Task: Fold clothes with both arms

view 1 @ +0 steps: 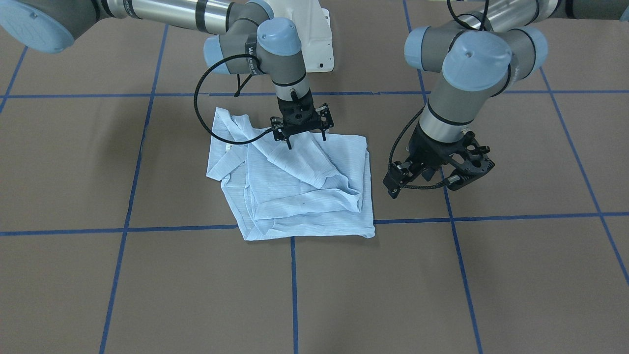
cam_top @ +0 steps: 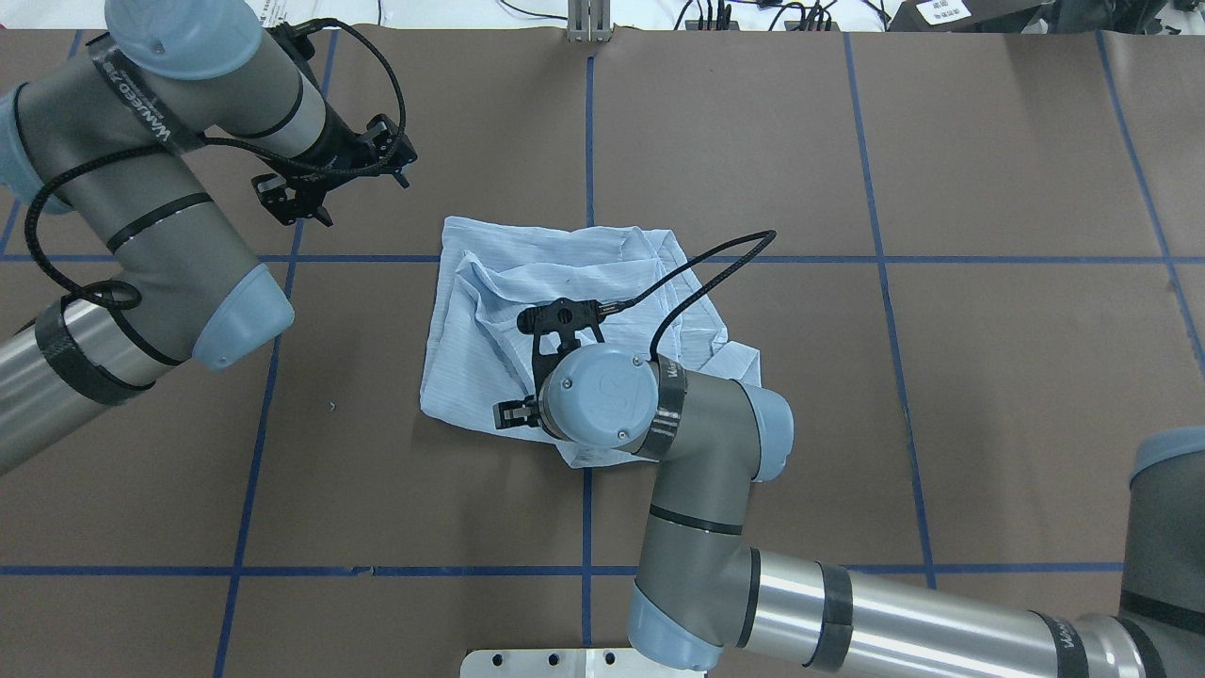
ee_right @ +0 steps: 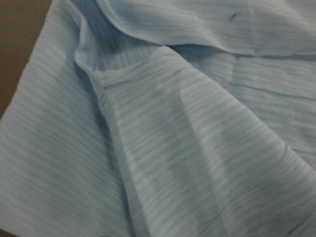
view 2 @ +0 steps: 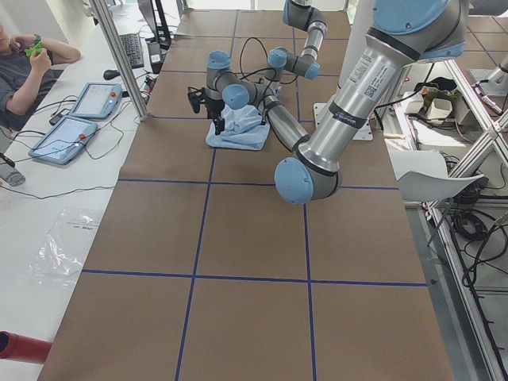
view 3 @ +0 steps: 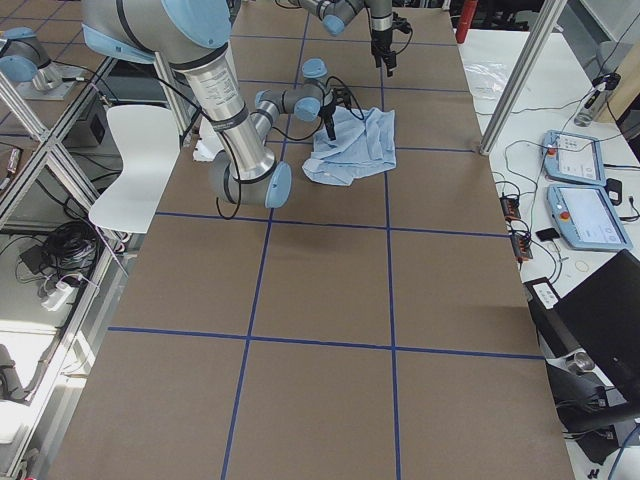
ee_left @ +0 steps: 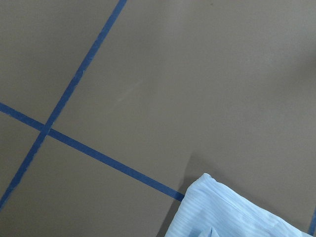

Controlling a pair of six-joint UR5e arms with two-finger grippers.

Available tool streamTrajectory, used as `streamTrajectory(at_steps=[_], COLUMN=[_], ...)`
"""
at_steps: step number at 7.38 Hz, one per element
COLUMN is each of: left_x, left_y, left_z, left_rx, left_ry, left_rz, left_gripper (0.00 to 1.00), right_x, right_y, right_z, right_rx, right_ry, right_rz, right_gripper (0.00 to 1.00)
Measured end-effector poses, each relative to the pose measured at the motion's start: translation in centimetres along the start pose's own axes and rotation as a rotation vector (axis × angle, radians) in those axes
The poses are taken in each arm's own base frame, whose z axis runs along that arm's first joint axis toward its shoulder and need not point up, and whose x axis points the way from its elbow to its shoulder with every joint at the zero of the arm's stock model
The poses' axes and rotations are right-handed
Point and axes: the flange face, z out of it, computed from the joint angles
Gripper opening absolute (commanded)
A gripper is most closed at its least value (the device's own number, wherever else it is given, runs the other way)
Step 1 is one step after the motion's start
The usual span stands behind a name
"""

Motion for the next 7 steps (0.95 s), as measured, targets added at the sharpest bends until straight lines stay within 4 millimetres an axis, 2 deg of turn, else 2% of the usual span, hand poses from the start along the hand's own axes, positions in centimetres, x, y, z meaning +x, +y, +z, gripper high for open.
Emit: streamTrajectory(at_steps=[2, 4, 5, 6, 7], left_x=[-0.1, -0.1, -0.1, -0.1, -0.2], left_y=[0.0, 0.0, 0.0, 0.0, 0.0], left_z=[0.0, 0.0, 0.1, 0.1, 0.2], left_rx=[0.0, -0.001, -0.002, -0.002, -0.002], left_ry=[-0.001, -0.001, -0.002, -0.003, -0.004], left_rz=[0.0, -0.001, -0.002, -0.002, -0.003], left_gripper=[1.0, 1.0, 1.0, 1.0, 1.0], right_x=[0.2, -0.2, -0.3, -0.2, -0.2], right_y=[1.0, 2.1, 3.1, 3.8, 4.1], right_z=[-0.8, -2.2, -2.0, -1.8, -1.6], right_rx=[0.007, -0.007, -0.013, -0.014, -0.015], right_ry=[0.004, 0.018, 0.03, 0.039, 0.045], right_rz=[-0.039, -0.061, -0.072, -0.08, -0.086], right_gripper=[0.88, 0.69, 0.6, 0.59, 0.42])
